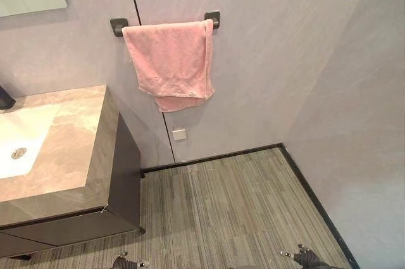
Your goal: Put brush and paste in cup on sink, flatten towel.
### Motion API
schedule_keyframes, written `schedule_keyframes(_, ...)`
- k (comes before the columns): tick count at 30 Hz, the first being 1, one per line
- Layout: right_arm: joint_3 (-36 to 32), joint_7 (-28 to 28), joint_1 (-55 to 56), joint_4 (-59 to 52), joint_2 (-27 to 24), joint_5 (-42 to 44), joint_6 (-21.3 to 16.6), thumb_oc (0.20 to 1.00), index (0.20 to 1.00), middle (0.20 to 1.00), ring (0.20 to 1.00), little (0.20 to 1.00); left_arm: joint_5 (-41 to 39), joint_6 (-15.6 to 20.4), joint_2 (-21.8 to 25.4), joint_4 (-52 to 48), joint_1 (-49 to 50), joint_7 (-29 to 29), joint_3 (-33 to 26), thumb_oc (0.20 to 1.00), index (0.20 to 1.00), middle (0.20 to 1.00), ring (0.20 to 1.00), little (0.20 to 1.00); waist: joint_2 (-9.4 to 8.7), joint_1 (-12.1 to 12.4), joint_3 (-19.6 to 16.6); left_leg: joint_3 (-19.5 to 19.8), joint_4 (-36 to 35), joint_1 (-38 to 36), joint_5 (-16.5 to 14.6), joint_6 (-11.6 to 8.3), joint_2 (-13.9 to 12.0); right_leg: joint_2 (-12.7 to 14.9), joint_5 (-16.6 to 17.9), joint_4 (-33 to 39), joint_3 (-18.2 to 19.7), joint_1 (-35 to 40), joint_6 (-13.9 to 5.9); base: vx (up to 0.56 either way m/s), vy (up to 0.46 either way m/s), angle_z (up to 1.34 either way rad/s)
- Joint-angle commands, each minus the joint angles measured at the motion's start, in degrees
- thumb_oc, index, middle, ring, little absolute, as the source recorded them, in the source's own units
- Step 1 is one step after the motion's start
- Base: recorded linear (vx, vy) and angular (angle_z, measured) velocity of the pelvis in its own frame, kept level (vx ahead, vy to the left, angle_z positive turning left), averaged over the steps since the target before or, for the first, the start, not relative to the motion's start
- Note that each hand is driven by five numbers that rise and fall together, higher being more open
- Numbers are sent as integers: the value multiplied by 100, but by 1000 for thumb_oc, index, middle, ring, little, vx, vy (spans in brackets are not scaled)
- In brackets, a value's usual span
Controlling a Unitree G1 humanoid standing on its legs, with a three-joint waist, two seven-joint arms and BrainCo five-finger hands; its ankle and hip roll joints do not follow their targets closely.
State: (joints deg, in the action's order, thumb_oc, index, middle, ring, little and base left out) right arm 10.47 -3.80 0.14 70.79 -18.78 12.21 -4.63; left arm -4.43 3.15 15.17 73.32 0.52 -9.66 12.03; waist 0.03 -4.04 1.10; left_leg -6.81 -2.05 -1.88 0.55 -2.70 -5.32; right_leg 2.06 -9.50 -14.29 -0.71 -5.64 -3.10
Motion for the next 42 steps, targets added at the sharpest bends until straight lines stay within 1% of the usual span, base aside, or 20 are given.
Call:
schedule_keyframes(1, 152, -6, -221, 141, 67, -253, -34, 1000, 1000, 1000, 1000, 1000, 127, 75, 91, 276, -343, 82, -221, 1000, 1000, 1000, 1000, 1000, -327, -65, 74, 267, 98, 170, -3, -7, 221, 314, 1078, 1399, -348, 425, -285, 0, 0, 0)
schedule_keyframes(4, 154, -3, -230, 237, 124, -291, -8, 1000, 1000, 1000, 1000, 1000, 205, 66, 57, 356, -311, 121, -198, 1000, 1000, 1000, 1000, 1000, -318, -55, -32, 172, -290, 106, 234, -108, 116, 336, 1247, 1666, -352, 454, -347, 0, 0, 0)
schedule_keyframes(8, 158, -26, -245, 242, 163, -317, -3, 1000, 1000, 1000, 1000, 1000, 257, 76, 43, 373, -288, 102, -174, 1000, 1000, 1000, 1000, 1000, -334, -65, -104, 147, -295, 94, 217, -142, 54, 353, 1300, 1769, -358, 527, -382, 20, -2, -1)
schedule_keyframes(14, 139, -23, -229, 258, 178, -267, -20, 1000, 1000, 1000, 1000, 1000, 239, 150, 54, 184, -317, 63, -79, 1000, 1000, 1000, 1000, 1000, -324, -47, -83, 215, -295, -16, 190, -116, 63, 388, 1190, 1619, -374, 594, -379, 22, 22, 2)
schedule_keyframes(16, 126, -30, -284, 246, 111, -331, 4, 1000, 1000, 1000, 1000, 1000, 158, 191, 39, 31, -365, 32, -1, 1000, 1000, 1000, 1000, 1000, -354, -2, 26, 278, 58, 83, -2, 3, 191, 512, 1132, 1401, -361, 544, -416, 0, 159, 4)
schedule_keyframes(18, 143, -33, -322, 222, 98, -373, 14, 1000, 1000, 1000, 1000, 1000, 134, 190, 51, 9, -390, 25, 1, 1000, 1000, 1000, 1000, 1000, -369, 22, 62, 274, 159, 135, -84, 66, 263, 573, 1121, 1299, -347, 498, -451, -10, 218, 7)
schedule_keyframes(19, 113, -20, -354, 218, 99, -353, 25, 1000, 1000, 1000, 1000, 1000, 148, 196, 64, 29, -401, 43, 6, 1000, 1000, 1000, 1000, 1000, -385, 48, 84, 252, 261, 169, -188, 168, 376, 665, 1149, 1133, -275, 410, -538, 11, 271, 3)
schedule_keyframes(23, 145, 35, -398, 98, 114, -335, 14, 1000, 1000, 1000, 1000, 1000, 171, 231, 145, -31, -431, 87, -8, 1000, 1000, 1000, 1000, 1000, -427, 81, 207, 187, 402, 193, -341, 379, 634, 872, 1356, 660, -54, 168, -696, 20, 307, -18)
schedule_keyframes(27, 145, 40, -371, -32, 135, -253, -5, 1000, 1000, 1000, 1000, 1000, 175, 233, 201, -115, -480, 114, 3, 1000, 1000, 1000, 1000, 1000, -440, 48, 316, 246, 503, 202, -396, 467, 728, 906, 1426, 215, 127, -3, -665, 12, 145, -11)
schedule_keyframes(28, 202, 67, -345, -158, 152, -208, -28, 1000, 1000, 1000, 1000, 1000, 182, 237, 240, -175, -508, 127, 14, 1000, 1000, 1000, 1000, 1000, -431, -10, 413, 296, 574, 181, -451, 537, 774, 811, 1430, -176, 323, -181, -580, 19, 138, -11)
schedule_keyframes(30, 288, 62, -302, -416, 151, -138, -65, 1000, 1000, 1000, 1000, 1000, 152, 226, 265, -280, -547, 139, 22, 1000, 1000, 1000, 1000, 1000, -433, -58, 560, 285, 726, 191, -556, 603, 831, 651, 1317, -545, 410, -494, -467, 30, 155, -9)
schedule_keyframes(33, 318, 73, -300, -504, 130, -95, -83, 1000, 1000, 1000, 1000, 1000, 103, 241, 290, -237, -608, 129, -13, 1000, 1000, 1000, 1000, 1000, -456, -104, 624, 232, 811, 180, -647, 606, 879, 601, 1290, -272, 379, -649, -428, 41, 31, -8)
schedule_keyframes(34, 348, 48, -339, -618, 75, -122, -99, 1000, 1000, 1000, 1000, 1000, 32, 256, 294, -293, -671, 105, -52, 1000, 1000, 1000, 1000, 1000, -477, -106, 711, 144, 968, 212, -789, 594, 916, 793, 1505, 143, 211, -836, -493, 48, -8, 0)
schedule_keyframes(35, 348, 48, -339, -618, 75, -122, -99, 1000, 1000, 1000, 1000, 1000, 32, 256, 294, -293, -671, 105, -52, 1000, 1000, 1000, 1000, 1000, -477, -106, 711, 144, 968, 212, -789, 594, 916, 793, 1505, 143, 211, -836, -493, 59, -43, -17)
schedule_keyframes(36, 363, 34, -380, -608, 52, -159, -99, 1000, 1000, 1000, 1000, 1000, -2, 270, 289, -289, -723, 97, -61, 1000, 1000, 1000, 1000, 1000, -500, -119, 764, 112, 1073, 217, -883, 578, 928, 892, 1654, 445, 134, -929, -547, 119, -95, -25)
schedule_keyframes(37, 415, 7, -433, -713, 5, -259, -89, 1000, 1000, 1000, 1000, 1000, -104, 293, 288, -328, -803, 69, -91, 1000, 1000, 1000, 1000, 1000, -578, -125, 872, 52, 1414, 253, -1097, 546, 947, 1152, 1907, 784, -28, -1175, -646, 185, -132, -24)
schedule_keyframes(38, 442, -3, -441, -748, -33, -331, -67, 1000, 1000, 1000, 1000, 1000, -150, 303, 285, -357, -813, 40, -125, 1000, 1000, 1000, 1000, 1000, -614, -144, 923, 30, 1605, 238, -1229, 542, 948, 1229, 1981, 858, -131, -1252, -690, 157, -106, -19)
schedule_keyframes(39, 442, -3, -441, -749, -34, -331, -67, 1000, 1000, 1000, 1000, 1000, -150, 303, 283, -357, -814, 39, -125, 1000, 1000, 1000, 1000, 1000, -604, -148, 930, 36, 1628, 242, -1245, 541, 937, 1222, 1980, 860, -142, -1241, -688, 128, -113, -15)
schedule_keyframes(40, 475, 37, -330, -913, -52, -412, -82, 1000, 1000, 1000, 1000, 1000, -172, 274, 286, -468, -777, 74, -109, 1000, 1000, 1000, 1000, 1000, -680, -111, 897, 38, 1900, 319, -1357, 492, 955, 1261, 1851, 810, -280, -1098, -682, 135, -172, 0)
schedule_keyframes(42, 507, 20, -338, -924, -205, -489, -55, 1000, 1000, 1000, 1000, 1000, -170, 312, 326, -668, -795, 145, -1, 1000, 1000, 1000, 1000, 1000, -738, -162, 878, 69, 2118, 378, -1516, 455, 903, 1083, 1800, 579, -191, -1120, -627, 165, -193, 13)
